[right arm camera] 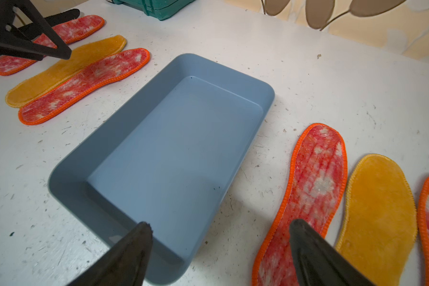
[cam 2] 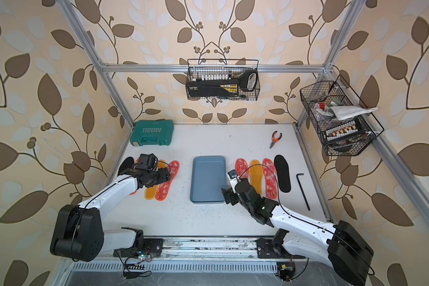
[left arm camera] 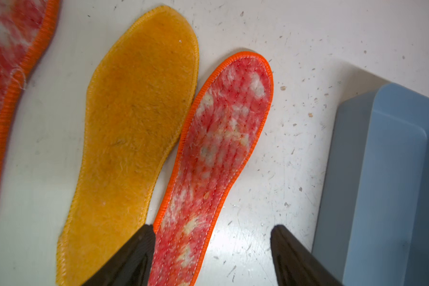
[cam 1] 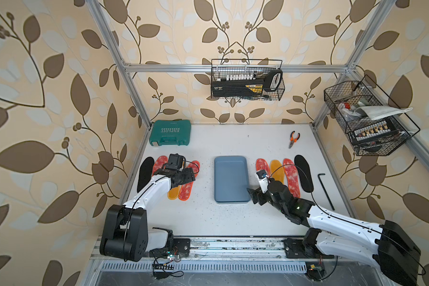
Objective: Put the insoles into the storage box
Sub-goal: Pick up the insole from the center of the board.
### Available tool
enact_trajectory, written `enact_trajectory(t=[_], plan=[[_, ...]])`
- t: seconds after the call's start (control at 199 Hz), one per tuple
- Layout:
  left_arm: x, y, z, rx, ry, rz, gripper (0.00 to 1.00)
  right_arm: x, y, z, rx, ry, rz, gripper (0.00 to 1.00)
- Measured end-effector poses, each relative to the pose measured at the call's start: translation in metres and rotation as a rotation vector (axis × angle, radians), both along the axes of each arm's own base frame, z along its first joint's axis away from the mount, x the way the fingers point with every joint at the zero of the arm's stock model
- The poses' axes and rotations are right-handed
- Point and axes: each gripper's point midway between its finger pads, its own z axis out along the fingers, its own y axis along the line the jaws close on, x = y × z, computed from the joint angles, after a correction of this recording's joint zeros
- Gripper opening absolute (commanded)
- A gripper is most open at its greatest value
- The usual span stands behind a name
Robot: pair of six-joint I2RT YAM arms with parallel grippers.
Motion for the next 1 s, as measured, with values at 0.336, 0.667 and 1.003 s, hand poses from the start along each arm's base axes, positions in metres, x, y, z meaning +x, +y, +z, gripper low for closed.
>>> enact_trajectory(t=[0.336,0.667,1.003], plan=[[0.006,-0.008,-0.040,-0.039,0.116,-0.020,0.55,0.006,-0.011,0.029,0.069,-0.105,-0.069,0.89],[-0.007,-0.031,-0.041,-0.076,0.111,-0.030,0.50,0.009,-0.014,0.025,0.063,-0.100,-0.099,0.89],[-0.030,-0.062,-0.021,-0.085,0.092,-0.091,0.56,0.011,-0.014,0.014,0.040,-0.076,-0.110,0.89]])
